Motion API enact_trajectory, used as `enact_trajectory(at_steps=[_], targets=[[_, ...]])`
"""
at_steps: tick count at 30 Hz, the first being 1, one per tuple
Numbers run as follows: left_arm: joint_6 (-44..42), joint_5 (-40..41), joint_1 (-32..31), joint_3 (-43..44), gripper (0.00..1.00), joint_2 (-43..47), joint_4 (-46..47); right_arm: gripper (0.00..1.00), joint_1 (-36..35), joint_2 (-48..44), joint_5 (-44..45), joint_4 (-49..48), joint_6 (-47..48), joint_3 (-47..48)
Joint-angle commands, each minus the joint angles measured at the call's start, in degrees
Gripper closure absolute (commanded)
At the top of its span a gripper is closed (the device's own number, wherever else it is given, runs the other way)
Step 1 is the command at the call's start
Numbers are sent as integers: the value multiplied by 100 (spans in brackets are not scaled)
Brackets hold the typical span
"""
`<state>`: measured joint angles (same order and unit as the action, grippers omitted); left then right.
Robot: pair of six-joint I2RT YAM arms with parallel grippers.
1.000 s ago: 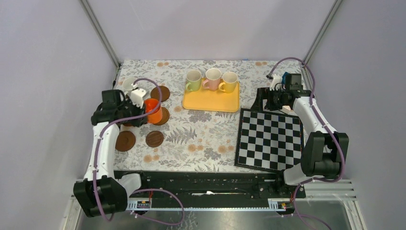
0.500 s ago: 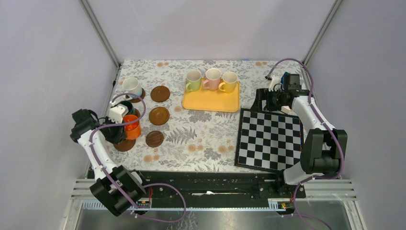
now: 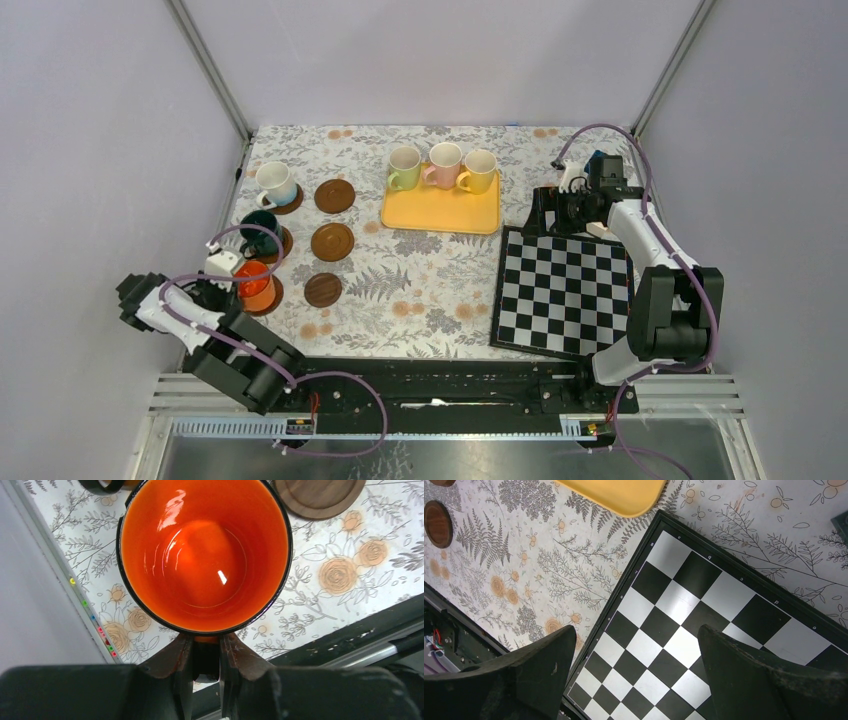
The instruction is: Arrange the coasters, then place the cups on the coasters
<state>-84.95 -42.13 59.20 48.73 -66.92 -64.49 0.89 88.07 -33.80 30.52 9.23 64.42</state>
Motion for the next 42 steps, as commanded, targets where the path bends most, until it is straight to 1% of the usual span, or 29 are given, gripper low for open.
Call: enact_trajectory(at_steps=[1, 6, 10, 16, 22, 31, 37, 42], targets=[[-1205, -994, 461, -28, 100, -158, 35, 2, -60, 30, 83, 93, 115, 195], [-1433, -1146, 620, 0, 100, -538, 57, 2, -61, 61, 114, 115, 118, 209], [-1641, -1238, 636, -106, 100, -675, 83, 2, -62, 80, 154, 125, 127, 206], [-1233, -1368, 629, -337, 100, -667, 783, 2, -62, 64, 189, 162, 157, 205], [-798, -1497, 662, -176, 100, -935, 1082, 2, -60, 63, 196, 184, 175, 207], [-876, -1422, 666, -235, 100, -1025, 1038, 2, -62, 81, 224, 194, 202, 215], [-1052, -1407, 667, -198, 100, -1127, 790, 2, -62, 96, 220, 209, 202, 237], [-1074, -1349, 670, -196, 100, -1183, 771, 2, -60, 101, 218, 210, 202, 217]])
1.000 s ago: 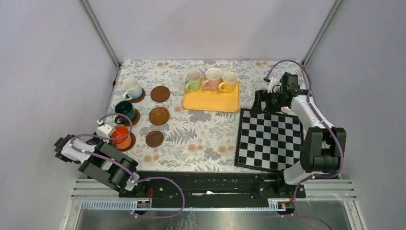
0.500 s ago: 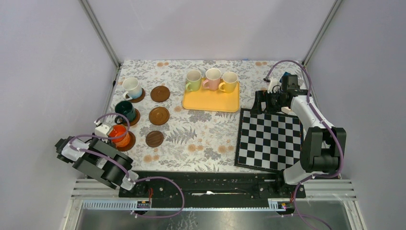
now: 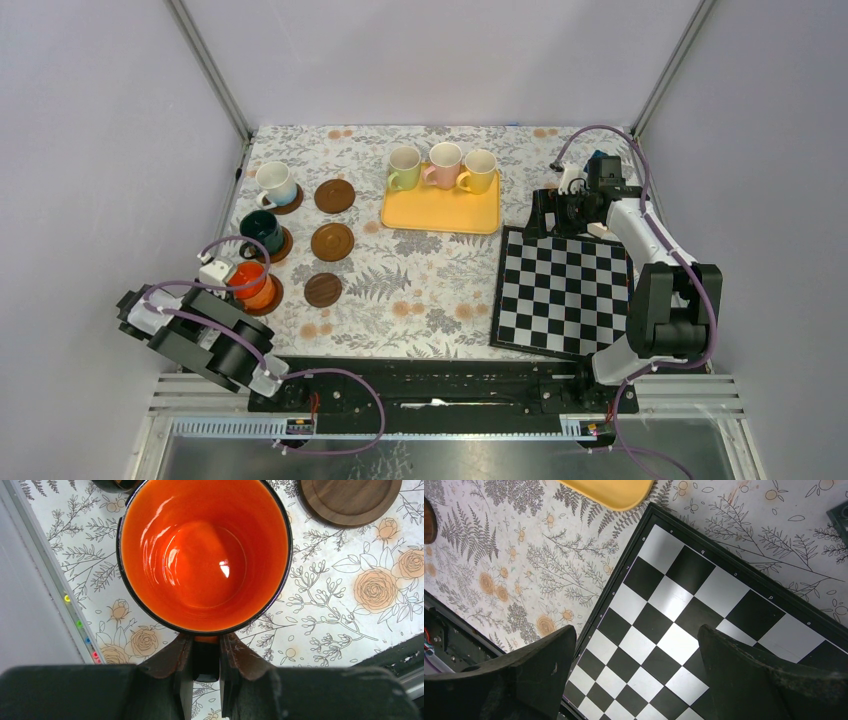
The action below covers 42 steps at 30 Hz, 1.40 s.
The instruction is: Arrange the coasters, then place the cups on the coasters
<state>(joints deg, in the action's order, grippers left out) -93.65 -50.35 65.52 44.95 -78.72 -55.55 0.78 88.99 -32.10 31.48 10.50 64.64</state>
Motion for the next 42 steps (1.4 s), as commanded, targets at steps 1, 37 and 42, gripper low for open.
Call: enact_trajectory(at_steps=[1, 37, 42], targets=[[-221, -522, 37, 174, 100, -8, -123, 2, -48, 6, 61, 114, 75, 193], [265, -244, -46, 285, 31, 86, 118, 2, -51, -44, 55, 139, 111, 189], [441, -213, -98, 346, 12, 367, 123, 2, -47, -51, 28, 143, 119, 176]])
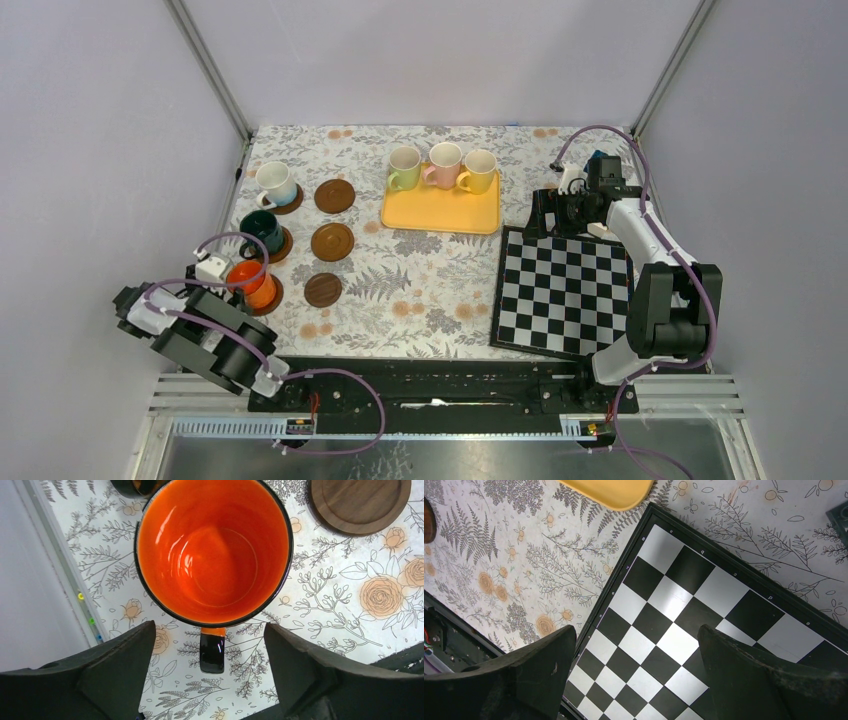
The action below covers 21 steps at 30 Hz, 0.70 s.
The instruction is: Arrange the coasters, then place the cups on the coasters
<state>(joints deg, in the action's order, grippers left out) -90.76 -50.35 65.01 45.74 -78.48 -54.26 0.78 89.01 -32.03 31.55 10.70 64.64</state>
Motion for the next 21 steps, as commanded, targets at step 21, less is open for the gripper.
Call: enact_trajectory(at_steps=[21], targets=[[3716, 572, -2483, 1620, 1, 909, 371, 2, -46, -135, -32, 118, 202, 138]])
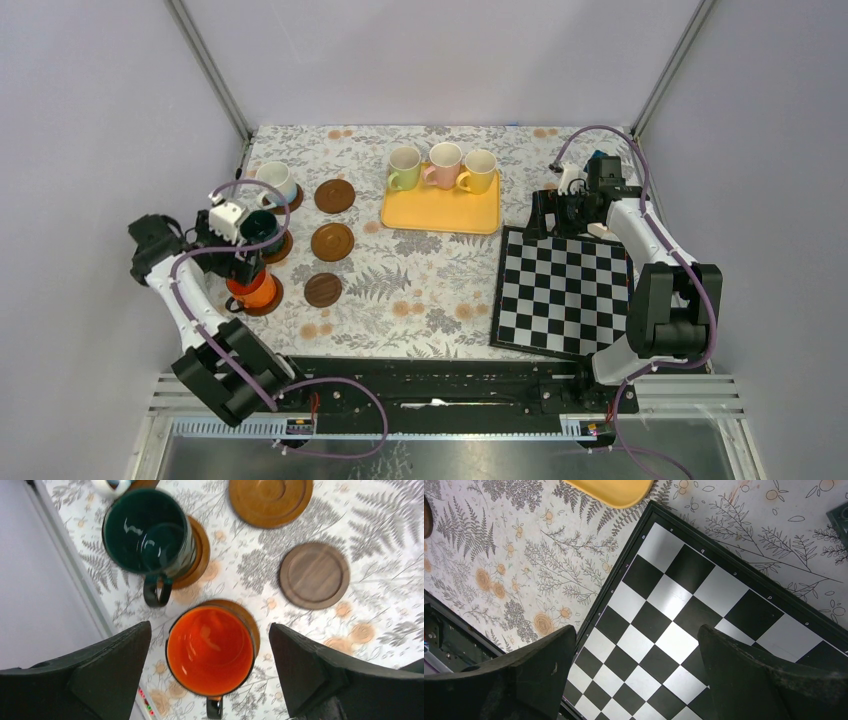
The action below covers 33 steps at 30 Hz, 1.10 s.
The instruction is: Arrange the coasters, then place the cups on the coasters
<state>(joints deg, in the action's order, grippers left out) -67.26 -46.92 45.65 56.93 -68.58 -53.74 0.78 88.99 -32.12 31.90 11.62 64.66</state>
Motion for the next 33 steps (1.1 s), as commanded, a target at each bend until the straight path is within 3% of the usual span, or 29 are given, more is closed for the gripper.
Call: enact_trajectory(at_steps=[1, 8, 12, 19, 26, 33], targets=[[1600, 292, -762, 627, 1, -164, 373, 2, -48, -142, -16, 82, 107, 134], [3677, 1183, -2805, 1034, 1, -363, 1840, 2, -51, -172, 21, -19, -13, 125], [4646, 1948, -3978, 1669, 1, -918, 2405, 2, -51, -219, 38, 107, -13, 180], [5279, 2580, -5497, 2458, 1, -2103, 2992, 2, -49, -520, 260, 28, 35, 39], [5674, 2884, -6187, 3369, 2, -3518, 3346, 2, -51, -594, 337, -85, 58, -138], [5672, 3471, -6333, 4518, 20, -4829, 3095, 2, -51, -632, 422, -186, 51, -235]])
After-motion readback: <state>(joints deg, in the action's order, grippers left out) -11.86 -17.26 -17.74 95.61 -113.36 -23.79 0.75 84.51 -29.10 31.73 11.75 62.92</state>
